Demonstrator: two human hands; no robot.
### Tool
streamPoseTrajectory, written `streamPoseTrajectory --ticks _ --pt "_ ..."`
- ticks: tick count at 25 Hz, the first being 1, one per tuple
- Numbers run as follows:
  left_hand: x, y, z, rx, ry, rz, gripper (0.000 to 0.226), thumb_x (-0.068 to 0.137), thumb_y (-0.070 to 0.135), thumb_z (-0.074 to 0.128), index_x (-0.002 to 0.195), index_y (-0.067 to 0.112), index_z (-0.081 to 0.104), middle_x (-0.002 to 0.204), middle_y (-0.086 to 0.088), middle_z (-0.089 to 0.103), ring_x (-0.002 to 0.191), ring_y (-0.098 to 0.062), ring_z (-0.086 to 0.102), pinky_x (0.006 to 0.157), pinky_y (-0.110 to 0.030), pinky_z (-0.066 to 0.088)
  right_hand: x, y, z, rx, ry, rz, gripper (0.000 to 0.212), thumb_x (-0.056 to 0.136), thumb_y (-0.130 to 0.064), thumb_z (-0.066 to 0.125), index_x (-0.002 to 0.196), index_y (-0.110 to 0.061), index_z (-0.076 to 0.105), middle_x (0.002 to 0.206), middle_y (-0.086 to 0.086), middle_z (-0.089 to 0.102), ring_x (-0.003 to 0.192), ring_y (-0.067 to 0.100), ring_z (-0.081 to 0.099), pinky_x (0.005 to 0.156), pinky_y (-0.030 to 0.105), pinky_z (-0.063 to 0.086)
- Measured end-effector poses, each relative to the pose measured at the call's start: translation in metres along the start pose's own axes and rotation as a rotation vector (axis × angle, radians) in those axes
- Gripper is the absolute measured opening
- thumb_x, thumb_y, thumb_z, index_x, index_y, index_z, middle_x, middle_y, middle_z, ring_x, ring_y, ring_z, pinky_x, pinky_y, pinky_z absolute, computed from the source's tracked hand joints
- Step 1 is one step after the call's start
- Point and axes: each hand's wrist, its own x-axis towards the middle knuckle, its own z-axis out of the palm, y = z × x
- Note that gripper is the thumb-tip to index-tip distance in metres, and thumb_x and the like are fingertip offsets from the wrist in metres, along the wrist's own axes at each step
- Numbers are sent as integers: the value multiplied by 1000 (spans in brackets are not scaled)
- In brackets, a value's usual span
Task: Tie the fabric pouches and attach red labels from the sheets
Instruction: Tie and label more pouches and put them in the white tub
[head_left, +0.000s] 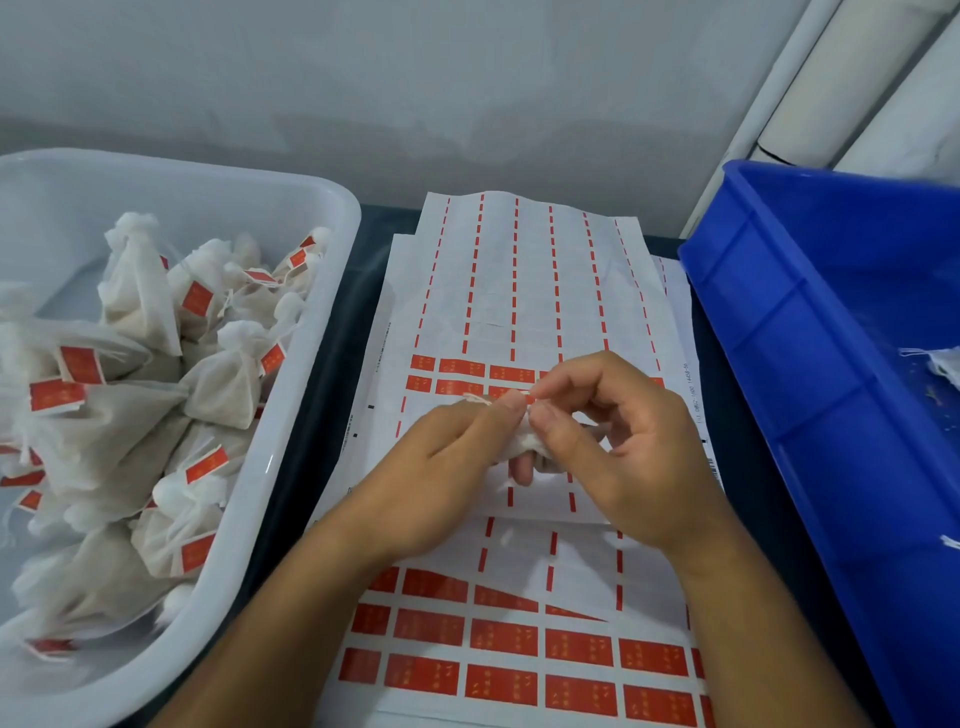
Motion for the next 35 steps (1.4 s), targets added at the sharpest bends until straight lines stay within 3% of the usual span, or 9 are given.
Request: streamPoseTrajectory --ticks 7,11,14,17,19,22,26,30,35 --pt "2 -2 -2 -124 121 -161 60 88 68 43 77 20 78 85 -8 74 82 -19 73 84 -32 54 -1 -1 1 -113 -126 -84 14 92 -25 73 105 -21 72 103 -16 68 103 18 68 90 30 56" --pt "4 -3 -1 -119 148 -238 52 97 68 37 80 43 79 82 16 76 80 2 71 77 -26 48 -1 0 3 -244 -134 -175 24 91 -19 76 115 -21 75 111 -10 70 107 10 66 94 21 53" --pt "3 -8 -2 -224 151 -330 56 99 69 35 94 37 81 98 13 78 96 -7 72 97 -44 50 -2 2 2 -305 -99 -173 31 90 -18 75 121 -20 75 113 -9 69 107 6 64 92 16 52" --pt "6 7 -3 -323 74 -353 43 107 44 41 113 20 75 127 -9 72 118 -24 66 111 -51 44 -1 6 1 -330 -67 -152 34 89 -15 74 123 -20 74 115 -8 68 107 8 64 90 21 55" --pt "-7 9 -1 -333 -181 -284 31 108 17 46 129 4 63 145 -17 57 133 -30 56 112 -40 44 0 9 0 -315 -37 -139 30 91 -17 73 121 -18 75 115 -7 70 106 8 65 89 22 56" --pt "-4 -3 2 -180 -191 -293 22 100 17 63 121 14 69 133 -7 66 117 -19 64 97 -28 55 1 9 0 -224 -1 -90 21 96 -23 72 115 -18 77 110 -9 71 104 9 67 86 21 56" --pt "1 1 -2 -163 22 -223 29 90 64 54 99 46 76 103 21 73 98 2 68 79 -22 57 2 6 3 -151 65 -105 14 99 -18 67 108 -14 77 103 -6 71 93 14 69 79 26 58" --pt "1 2 -2 -270 70 -45 25 87 55 62 91 41 81 98 17 76 94 3 69 70 -11 54 2 0 5 -76 100 -68 17 100 -25 61 107 -17 74 102 -10 70 96 8 69 80 15 53" --pt "1 3 2 -319 180 50 21 84 47 69 88 32 84 92 7 77 89 -4 71 71 -10 52 2 -3 12 46 117 40 14 99 -22 61 106 -18 73 100 -8 72 98 21 70 80 36 62"
